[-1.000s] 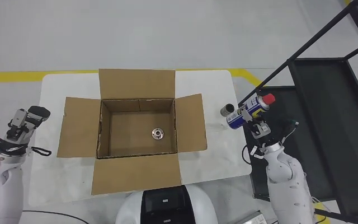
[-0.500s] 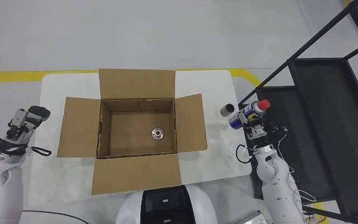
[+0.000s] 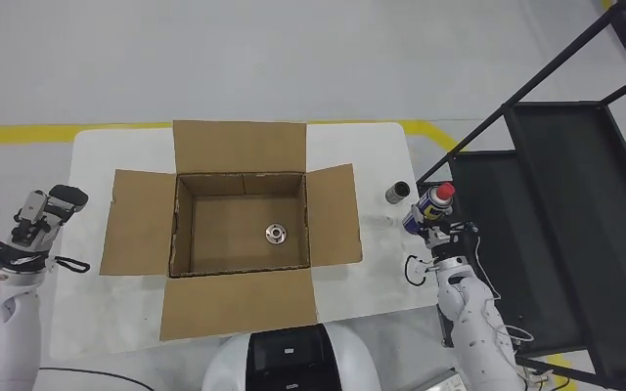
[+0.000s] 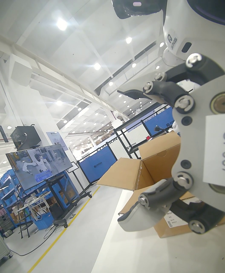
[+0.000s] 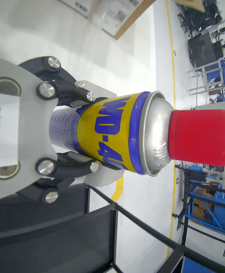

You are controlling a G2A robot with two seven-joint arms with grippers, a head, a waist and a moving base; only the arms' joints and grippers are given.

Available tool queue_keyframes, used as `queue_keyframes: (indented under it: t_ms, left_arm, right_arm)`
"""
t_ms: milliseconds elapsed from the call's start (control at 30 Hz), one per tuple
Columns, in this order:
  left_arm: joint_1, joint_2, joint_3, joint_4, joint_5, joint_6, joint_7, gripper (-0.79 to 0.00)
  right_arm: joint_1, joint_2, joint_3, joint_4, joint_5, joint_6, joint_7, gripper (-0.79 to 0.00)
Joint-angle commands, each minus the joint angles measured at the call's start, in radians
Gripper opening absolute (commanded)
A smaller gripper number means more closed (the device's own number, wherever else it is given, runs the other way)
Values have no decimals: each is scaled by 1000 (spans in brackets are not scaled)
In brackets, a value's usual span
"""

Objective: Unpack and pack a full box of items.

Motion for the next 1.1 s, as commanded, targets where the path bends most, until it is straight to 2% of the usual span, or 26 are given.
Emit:
queue_keyframes:
  t_ms: [0, 233, 833, 867, 900, 933, 967, 1067]
  left_arm:
    - [0, 0, 0, 0, 0, 0, 0, 0]
    - [0, 0, 0, 0, 0, 0, 0, 0]
    - [0, 0, 0, 0, 0, 0, 0, 0]
    - [0, 0, 0, 0, 0, 0, 0, 0]
    - [0, 0, 0, 0, 0, 0, 0, 0]
    - [0, 0, 0, 0, 0, 0, 0, 0]
    - [0, 0, 0, 0, 0, 0, 0, 0]
    - [0, 0, 0, 0, 0, 0, 0, 0]
  right_arm:
    - [30, -2, -13, 86, -5, 38, -66, -785]
    - [116, -11, -51, 256, 8, 116, -262, -785]
    - [218, -14, -113, 421, 9, 136, -331, -785]
    - [219, -13, -113, 426, 10, 137, -333, -668]
    - [221, -12, -114, 431, 10, 139, -333, -603]
    - [222, -12, -115, 435, 8, 140, -333, -163]
    - [223, -11, -117, 438, 8, 141, -334, 0]
    - [225, -9, -126, 445, -6, 139, -335, 0]
